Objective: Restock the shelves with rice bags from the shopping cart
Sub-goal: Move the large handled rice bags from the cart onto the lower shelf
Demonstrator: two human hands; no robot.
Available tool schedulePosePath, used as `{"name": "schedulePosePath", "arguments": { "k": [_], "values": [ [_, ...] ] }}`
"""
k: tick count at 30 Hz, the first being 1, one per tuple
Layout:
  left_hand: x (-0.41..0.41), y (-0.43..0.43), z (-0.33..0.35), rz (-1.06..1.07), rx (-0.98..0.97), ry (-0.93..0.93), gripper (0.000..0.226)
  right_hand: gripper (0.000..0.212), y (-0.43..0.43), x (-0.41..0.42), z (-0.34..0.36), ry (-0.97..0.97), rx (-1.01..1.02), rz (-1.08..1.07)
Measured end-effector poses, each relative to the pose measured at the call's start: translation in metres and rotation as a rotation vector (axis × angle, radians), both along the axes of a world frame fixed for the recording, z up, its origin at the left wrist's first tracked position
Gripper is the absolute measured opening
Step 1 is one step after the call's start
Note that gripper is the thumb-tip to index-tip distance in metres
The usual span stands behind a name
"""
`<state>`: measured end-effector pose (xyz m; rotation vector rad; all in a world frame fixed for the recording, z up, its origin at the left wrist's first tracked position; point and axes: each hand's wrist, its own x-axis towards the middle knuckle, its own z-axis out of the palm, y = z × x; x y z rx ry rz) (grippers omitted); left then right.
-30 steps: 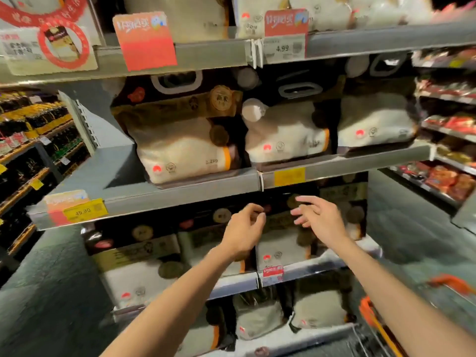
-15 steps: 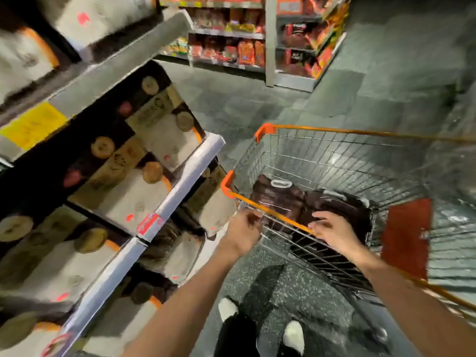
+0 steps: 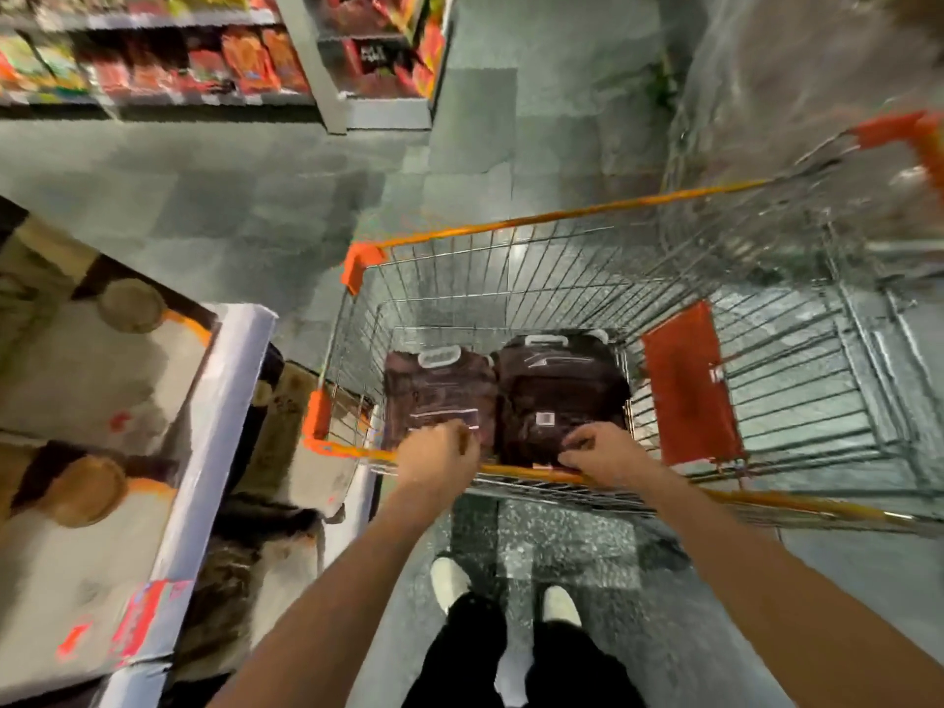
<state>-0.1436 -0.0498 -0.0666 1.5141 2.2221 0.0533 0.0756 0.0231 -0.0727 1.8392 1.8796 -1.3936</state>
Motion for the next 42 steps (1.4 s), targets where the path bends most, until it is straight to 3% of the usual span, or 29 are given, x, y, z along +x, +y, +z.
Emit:
{"name": "schedulePosePath", "arguments": {
  "k": [2, 6, 10, 13, 19, 23, 26, 29, 33, 37, 40, 42],
  "values": [
    [-0.003, 0.018, -0.009, -0.047, -0.07, -0.044, 0.033, 0.027, 0.004, -0.002, -0.004, -0.037, -0.001, -0.024],
    [-0.005, 0.045, -0.033, -0.02, -0.2, -0.382, 0.02, 0.018, 0.009, 0.002, -0.013, -0.142, 0.109, -0.072],
    [-0.008, 0.088, -0.069, 0.109, -0.274, -0.619, 0.009, 0.009, 0.033, 0.008, -0.025, -0.017, 0.09, -0.266],
    [-0.001, 0.118, -0.076, 0.179, -0.301, -0.663, 0.019, 0.013, 0.061, 0.017, -0.04, 0.027, 0.051, -0.335],
    [0.005, 0.182, -0.136, 0.344, -0.404, -0.613, 0.01, 0.044, 0.14, 0.038, -0.092, 0.023, -0.018, -0.453],
    [0.012, 0.212, -0.159, 0.434, -0.522, -0.543, 0.057, 0.053, 0.182, 0.049, -0.122, -0.055, -0.119, -0.469],
    [0.011, 0.227, -0.185, 0.573, -0.612, -0.626, 0.077, 0.062, 0.205, 0.051, -0.155, -0.059, -0.258, -0.504],
    [0.015, 0.235, -0.205, 0.739, -0.671, -0.765, 0.067, 0.09, 0.214, 0.047, -0.186, -0.066, -0.367, -0.53],
    [0.014, 0.238, -0.219, 0.927, -0.696, -0.829, 0.065, 0.097, 0.223, 0.039, -0.212, -0.094, -0.387, -0.674],
    [0.012, 0.236, -0.228, 0.966, -0.706, -0.814, 0.046, 0.106, 0.234, 0.04, -0.219, -0.122, -0.463, -0.73],
    [0.006, 0.237, -0.23, 0.968, -0.713, -0.83, 0.095, 0.109, 0.237, 0.042, -0.219, -0.093, -0.521, -0.717],
    [-0.003, 0.233, -0.239, 0.954, -0.715, -0.865, 0.117, 0.079, 0.236, 0.045, -0.219, -0.055, -0.496, -0.716]
  ]
}}
